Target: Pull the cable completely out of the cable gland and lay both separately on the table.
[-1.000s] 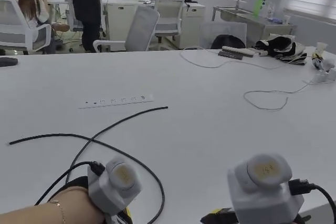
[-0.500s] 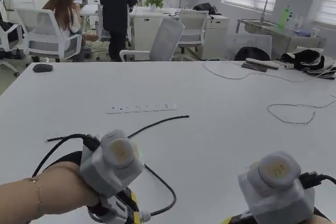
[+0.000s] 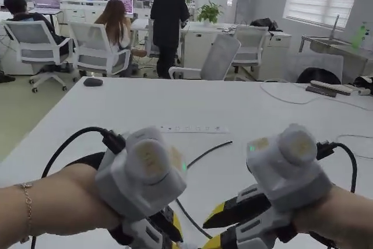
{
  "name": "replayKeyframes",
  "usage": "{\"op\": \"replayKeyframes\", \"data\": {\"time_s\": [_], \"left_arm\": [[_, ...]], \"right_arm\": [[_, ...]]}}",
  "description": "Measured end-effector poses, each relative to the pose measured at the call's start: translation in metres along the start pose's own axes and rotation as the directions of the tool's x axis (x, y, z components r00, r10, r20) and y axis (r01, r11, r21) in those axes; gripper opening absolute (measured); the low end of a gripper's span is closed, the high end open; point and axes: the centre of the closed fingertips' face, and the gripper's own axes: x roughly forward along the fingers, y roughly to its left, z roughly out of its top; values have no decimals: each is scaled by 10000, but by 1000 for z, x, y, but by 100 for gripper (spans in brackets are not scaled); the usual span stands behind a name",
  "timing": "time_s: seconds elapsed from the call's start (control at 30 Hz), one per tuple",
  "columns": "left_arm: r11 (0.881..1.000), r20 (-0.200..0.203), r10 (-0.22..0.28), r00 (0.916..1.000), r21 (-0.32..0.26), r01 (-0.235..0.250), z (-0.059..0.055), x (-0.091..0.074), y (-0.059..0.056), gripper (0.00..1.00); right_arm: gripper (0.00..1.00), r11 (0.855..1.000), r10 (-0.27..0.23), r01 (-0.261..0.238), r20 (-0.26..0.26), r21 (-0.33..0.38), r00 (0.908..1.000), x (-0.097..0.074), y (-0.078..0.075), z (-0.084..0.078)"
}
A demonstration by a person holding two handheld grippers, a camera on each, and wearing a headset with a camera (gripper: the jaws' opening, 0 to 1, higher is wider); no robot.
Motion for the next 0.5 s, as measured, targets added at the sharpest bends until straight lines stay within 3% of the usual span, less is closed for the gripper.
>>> {"op": "replayKeyframes", "data": {"time_s": [0.1, 0.2, 0.3, 0.37, 0.4, 0.5], "left_arm": [[9992, 86, 121, 9999, 384, -124, 3, -7, -7, 16], [9966, 58, 385, 9992, 729, -388, 3, -12, -12, 16], [9936, 219, 552, 9982, 976, -571, 4, -14, -16, 16], [9937, 404, 677, 9969, 871, -710, 5, -14, -15, 16], [9922, 422, 886, 9952, 846, -920, 3, -14, -12, 16], [9912, 1074, 1222, 9867, 379, -1269, 7, -11, -7, 16]], "right_arm": [[28, 9946, 1010, -1016, -268, -228, 9945, 7, 20, 1], [26, 9904, 1280, -1309, -612, -447, 9899, 10, 26, -3], [18, 9867, 1526, -1556, -610, -481, 9864, 12, 31, -4], [12, 9892, 1375, -1388, -311, -460, 9900, 14, 27, 0], [12, 9923, 1237, -1238, -237, -24, 9920, 15, 24, -1], [12, 9942, 1061, -1064, -234, -120, 9941, 14, 21, -5]]}}
